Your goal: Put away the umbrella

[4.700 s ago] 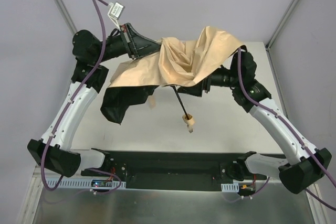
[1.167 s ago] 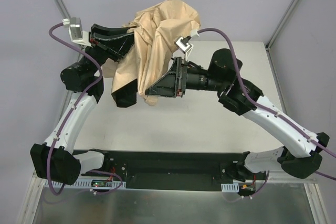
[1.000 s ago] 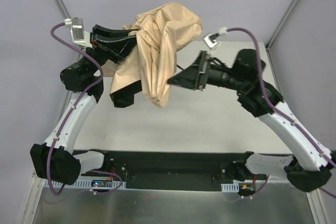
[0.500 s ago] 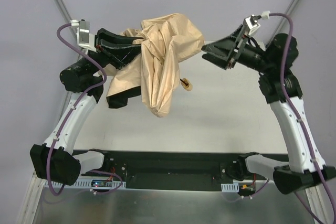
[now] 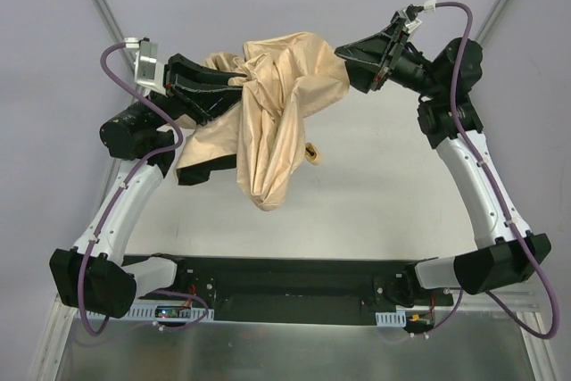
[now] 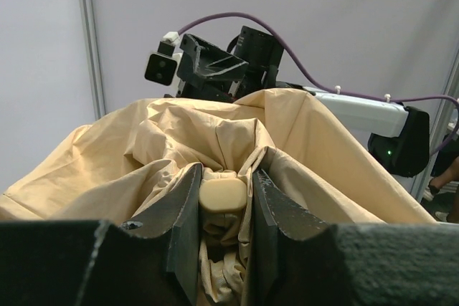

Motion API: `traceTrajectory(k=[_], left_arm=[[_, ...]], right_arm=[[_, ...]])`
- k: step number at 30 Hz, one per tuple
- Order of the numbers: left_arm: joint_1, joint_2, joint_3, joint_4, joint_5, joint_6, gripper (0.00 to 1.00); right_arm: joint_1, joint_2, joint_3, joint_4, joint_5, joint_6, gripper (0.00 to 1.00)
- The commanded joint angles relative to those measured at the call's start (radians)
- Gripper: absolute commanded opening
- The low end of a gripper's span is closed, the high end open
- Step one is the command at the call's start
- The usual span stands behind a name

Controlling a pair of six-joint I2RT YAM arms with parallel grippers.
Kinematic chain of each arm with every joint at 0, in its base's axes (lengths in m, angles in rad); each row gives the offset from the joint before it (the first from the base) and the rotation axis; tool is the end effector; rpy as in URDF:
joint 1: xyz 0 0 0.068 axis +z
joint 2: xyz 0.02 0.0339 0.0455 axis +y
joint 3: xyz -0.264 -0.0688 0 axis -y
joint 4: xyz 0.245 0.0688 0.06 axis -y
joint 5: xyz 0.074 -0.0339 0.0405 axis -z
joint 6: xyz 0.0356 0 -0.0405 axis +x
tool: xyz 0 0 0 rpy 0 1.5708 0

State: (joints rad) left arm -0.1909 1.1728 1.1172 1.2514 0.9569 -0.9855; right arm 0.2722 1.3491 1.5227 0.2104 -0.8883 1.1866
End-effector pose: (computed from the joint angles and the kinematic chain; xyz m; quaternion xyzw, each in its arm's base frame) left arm 0.1911 -0.0666 0.4911 0.3531 0.3276 -0.5553 0.6780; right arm 0.2645 0.1025 0.5086 -0.0968 0.6103 0.6780 0.3980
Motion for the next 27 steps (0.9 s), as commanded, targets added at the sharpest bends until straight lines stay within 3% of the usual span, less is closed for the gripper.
traceTrajectory(k=[1, 5, 8, 9, 13, 18, 22, 27], left_arm=[[-0.012, -0.029, 0.032, 0.207, -0.001, 0.016, 0.0], [-0.013, -0.009, 0.061, 0.198, -0.014, 0.039, 0.0], [-0.012, -0.004, 0.069, 0.163, -0.047, 0.093, 0.0], [-0.012, -0.002, 0.067, 0.152, -0.066, 0.113, 0.0], [-0.013, -0.013, 0.047, 0.057, -0.183, 0.244, 0.0], [-0.01, -0.032, 0.044, -0.11, -0.404, 0.361, 0.0], [-0.012, -0.015, 0.056, -0.081, -0.441, 0.303, 0.0], [-0.013, -0.028, 0.043, -0.092, -0.5, 0.28, 0.0]], right_arm=[[0.039, 0.028, 0.065, 0.216, -0.058, 0.153, 0.58], [0.067, -0.005, 0.062, 0.222, -0.061, 0.146, 0.41], [0.067, -0.047, 0.059, 0.221, -0.043, 0.134, 0.06], [0.068, -0.062, 0.062, 0.227, -0.034, 0.127, 0.01], [0.117, -0.159, 0.021, 0.21, 0.009, 0.052, 0.01], [0.318, -0.243, -0.076, 0.202, 0.136, -0.1, 0.01], [0.479, -0.161, -0.046, 0.262, 0.242, -0.142, 0.01], [0.616, -0.006, 0.088, 0.259, 0.25, -0.163, 0.01]])
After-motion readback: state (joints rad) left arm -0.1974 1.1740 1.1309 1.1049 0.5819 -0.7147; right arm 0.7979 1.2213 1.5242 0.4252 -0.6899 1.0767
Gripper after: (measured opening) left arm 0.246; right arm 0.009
